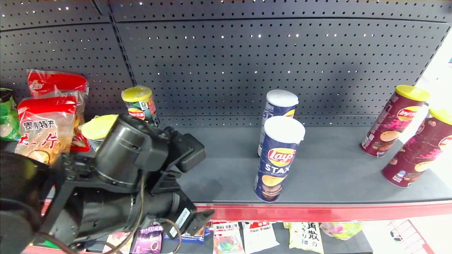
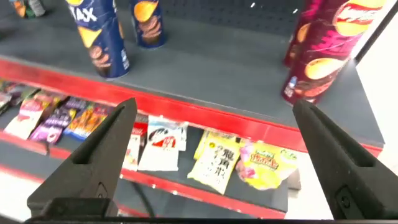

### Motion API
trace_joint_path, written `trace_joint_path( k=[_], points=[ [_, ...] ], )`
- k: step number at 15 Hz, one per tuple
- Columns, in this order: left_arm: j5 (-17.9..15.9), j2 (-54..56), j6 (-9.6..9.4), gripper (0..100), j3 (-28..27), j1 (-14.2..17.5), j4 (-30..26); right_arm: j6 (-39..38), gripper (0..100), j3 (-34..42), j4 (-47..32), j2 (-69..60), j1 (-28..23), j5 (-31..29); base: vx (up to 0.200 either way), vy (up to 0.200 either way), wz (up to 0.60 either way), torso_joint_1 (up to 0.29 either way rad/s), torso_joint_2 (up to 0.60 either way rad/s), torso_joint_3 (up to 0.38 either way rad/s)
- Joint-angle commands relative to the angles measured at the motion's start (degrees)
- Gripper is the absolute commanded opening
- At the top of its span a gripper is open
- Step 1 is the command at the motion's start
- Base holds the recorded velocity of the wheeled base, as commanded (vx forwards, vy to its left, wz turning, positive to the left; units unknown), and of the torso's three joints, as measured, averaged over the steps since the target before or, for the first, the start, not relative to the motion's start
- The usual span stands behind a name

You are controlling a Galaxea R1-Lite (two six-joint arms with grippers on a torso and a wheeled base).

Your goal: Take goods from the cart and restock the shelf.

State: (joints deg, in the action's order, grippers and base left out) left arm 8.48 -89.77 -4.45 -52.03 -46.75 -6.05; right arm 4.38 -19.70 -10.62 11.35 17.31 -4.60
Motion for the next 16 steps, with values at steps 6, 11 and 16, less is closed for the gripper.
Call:
trace_joint_path(
  k=[6,11,16],
  points=[
    [0.3,-11.7,0.41,100,-8.1,-0.3,0.1,-0.2,100,2.0,0.0,-3.3,-0.2,-0.2,0.000,0.000,0.00,0.000,0.00,0.000],
    [0.3,-16.2,0.41,100,-13.2,-0.3,0.1,-0.9,100,4.0,0.0,-5.2,0.0,0.4,0.000,0.000,0.00,0.000,0.00,0.000],
    [0.4,-20.3,0.32,100,-18.8,-0.3,0.0,-0.9,100,4.9,0.0,-5.8,0.0,0.2,0.000,0.000,0.00,0.000,0.00,0.000]
  ],
)
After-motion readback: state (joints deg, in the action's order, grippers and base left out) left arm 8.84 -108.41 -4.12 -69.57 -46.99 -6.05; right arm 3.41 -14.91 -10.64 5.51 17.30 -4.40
